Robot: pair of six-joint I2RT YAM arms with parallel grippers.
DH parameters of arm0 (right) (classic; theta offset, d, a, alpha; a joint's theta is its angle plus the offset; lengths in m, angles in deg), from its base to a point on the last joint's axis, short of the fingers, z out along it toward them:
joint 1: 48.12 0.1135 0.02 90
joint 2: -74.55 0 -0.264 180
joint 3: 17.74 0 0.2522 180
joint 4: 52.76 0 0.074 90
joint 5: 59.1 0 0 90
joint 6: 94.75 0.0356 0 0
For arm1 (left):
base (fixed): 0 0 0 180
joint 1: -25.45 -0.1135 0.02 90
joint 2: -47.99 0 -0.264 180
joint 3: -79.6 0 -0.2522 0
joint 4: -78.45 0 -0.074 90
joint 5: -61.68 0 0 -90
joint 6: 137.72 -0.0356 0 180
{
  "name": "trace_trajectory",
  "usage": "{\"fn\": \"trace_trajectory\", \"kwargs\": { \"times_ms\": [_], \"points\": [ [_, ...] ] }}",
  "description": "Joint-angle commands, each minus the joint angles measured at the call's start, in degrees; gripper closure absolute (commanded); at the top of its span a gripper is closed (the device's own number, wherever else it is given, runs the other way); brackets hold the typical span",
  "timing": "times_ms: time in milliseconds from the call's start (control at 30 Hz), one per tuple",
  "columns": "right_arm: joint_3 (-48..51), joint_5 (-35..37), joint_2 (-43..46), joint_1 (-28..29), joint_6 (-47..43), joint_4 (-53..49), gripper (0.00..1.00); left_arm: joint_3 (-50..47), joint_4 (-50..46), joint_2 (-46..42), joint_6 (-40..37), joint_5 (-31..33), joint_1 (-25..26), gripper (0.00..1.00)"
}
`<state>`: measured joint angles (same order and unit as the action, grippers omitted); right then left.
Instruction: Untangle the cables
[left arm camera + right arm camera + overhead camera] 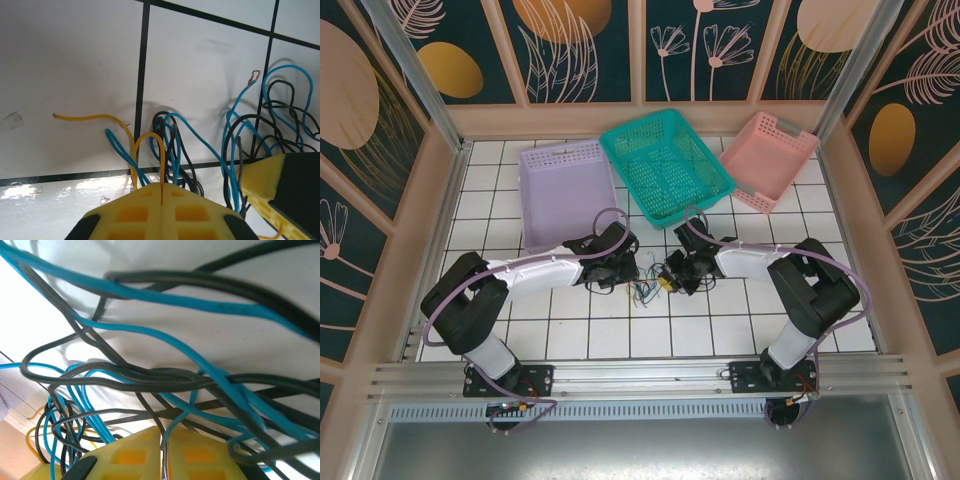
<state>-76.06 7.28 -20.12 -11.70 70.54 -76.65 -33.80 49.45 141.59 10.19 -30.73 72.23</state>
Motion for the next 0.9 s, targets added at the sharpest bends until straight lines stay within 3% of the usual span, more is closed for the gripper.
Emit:
{"fn": "trace_trajectory", "kwargs": {
  "times_ms": [0,267,467,600,867],
  "points": [
    [-0.96,2.43,-1.26,-0.65,-0.93,-1.88,0.89,1.44,-1.23,0.78,-0.92,1.16,-0.01,0.97],
    [-0.60,4.31,-0.16,-1.23,-2.23,-4.20,0.89,2.02,-4.64,-1.89,-1.14,4.48,-0.01,1.00],
    [0.48,7.03,2.11,-3.90,-5.71,-6.52,1.00,1.72,-8.76,-7.37,-0.08,6.09,-0.09,1.00],
    [0.85,9.18,2.98,-4.78,-8.81,-8.89,1.00,1.04,-10.99,-11.86,1.34,6.48,-0.26,1.00],
    [3.73,12.73,7.35,-13.79,-15.66,-12.37,1.00,0.69,-16.88,-18.46,1.59,8.71,-1.76,1.00]
  ]
}}
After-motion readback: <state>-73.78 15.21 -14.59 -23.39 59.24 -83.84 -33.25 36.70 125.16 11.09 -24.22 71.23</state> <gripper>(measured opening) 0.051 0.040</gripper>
